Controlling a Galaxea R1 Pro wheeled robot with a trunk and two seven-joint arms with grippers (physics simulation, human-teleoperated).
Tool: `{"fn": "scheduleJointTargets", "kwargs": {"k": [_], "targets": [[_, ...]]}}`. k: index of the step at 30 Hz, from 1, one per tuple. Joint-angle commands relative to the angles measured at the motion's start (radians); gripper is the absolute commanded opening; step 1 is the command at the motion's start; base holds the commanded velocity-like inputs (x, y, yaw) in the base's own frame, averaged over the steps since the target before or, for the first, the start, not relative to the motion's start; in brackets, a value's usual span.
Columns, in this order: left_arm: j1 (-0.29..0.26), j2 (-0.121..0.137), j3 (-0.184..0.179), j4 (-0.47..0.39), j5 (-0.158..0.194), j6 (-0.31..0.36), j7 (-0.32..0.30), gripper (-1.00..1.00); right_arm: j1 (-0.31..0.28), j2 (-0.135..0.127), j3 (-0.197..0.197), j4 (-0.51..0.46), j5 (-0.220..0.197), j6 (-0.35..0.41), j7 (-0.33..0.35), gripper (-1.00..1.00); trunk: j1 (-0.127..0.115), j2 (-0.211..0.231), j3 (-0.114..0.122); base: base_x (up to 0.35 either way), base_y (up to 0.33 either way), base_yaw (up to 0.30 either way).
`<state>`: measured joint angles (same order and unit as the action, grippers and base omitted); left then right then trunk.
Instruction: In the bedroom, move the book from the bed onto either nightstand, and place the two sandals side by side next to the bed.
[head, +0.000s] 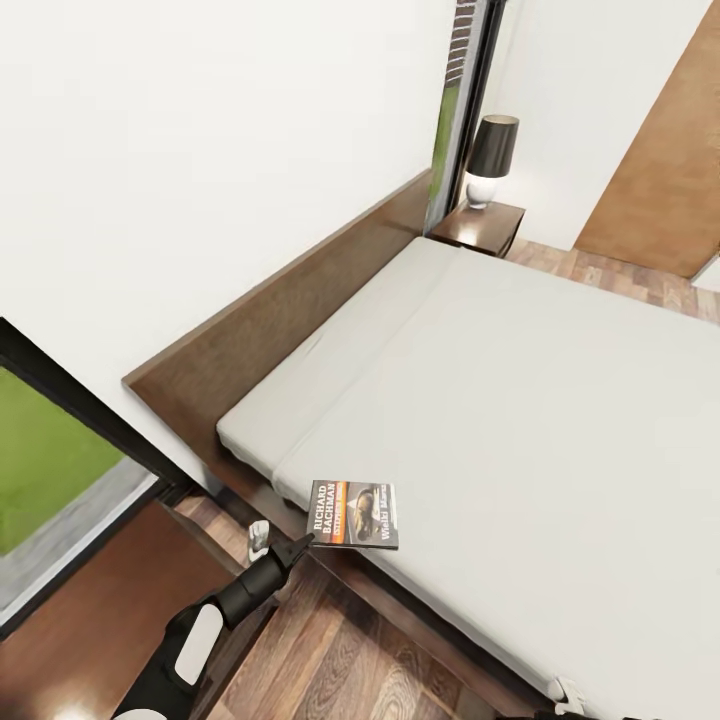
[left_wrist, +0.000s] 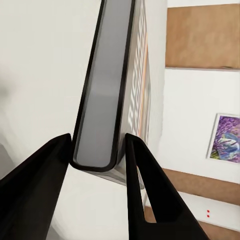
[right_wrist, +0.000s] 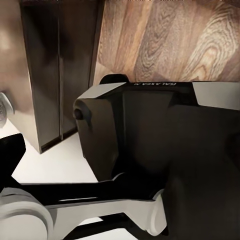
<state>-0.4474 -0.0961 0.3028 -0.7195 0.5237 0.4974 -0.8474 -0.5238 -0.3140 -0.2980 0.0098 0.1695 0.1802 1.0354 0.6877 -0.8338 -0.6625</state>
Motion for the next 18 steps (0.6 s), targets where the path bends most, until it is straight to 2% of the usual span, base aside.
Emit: {"fn": "scheduleJointTargets", "kwargs": {"k": [1, 9, 18], "targets": [[-0.001, -0.001, 0.004, 0.000, 0.001, 0.007, -0.002, -1.00, -0.001, 0.000, -0.009, 0.001, 0.007, 0.007, 0.003, 1.00, -0.004, 0.007, 0.004, 0.000, 0.000, 0.000], [-0.001, -0.002, 0.004, 0.000, 0.001, 0.007, -0.002, -1.00, -0.001, 0.000, -0.009, 0.001, 0.007, 0.007, 0.003, 1.00, -0.034, 0.063, 0.042, 0.000, 0.000, 0.000], [-0.001, 0.000, 0.004, 0.030, 0.000, 0.007, -0.001, -1.00, -0.001, 0.000, -0.009, 0.001, 0.007, 0.007, 0.003, 1.00, -0.034, 0.063, 0.057, 0.000, 0.000, 0.000]]}}
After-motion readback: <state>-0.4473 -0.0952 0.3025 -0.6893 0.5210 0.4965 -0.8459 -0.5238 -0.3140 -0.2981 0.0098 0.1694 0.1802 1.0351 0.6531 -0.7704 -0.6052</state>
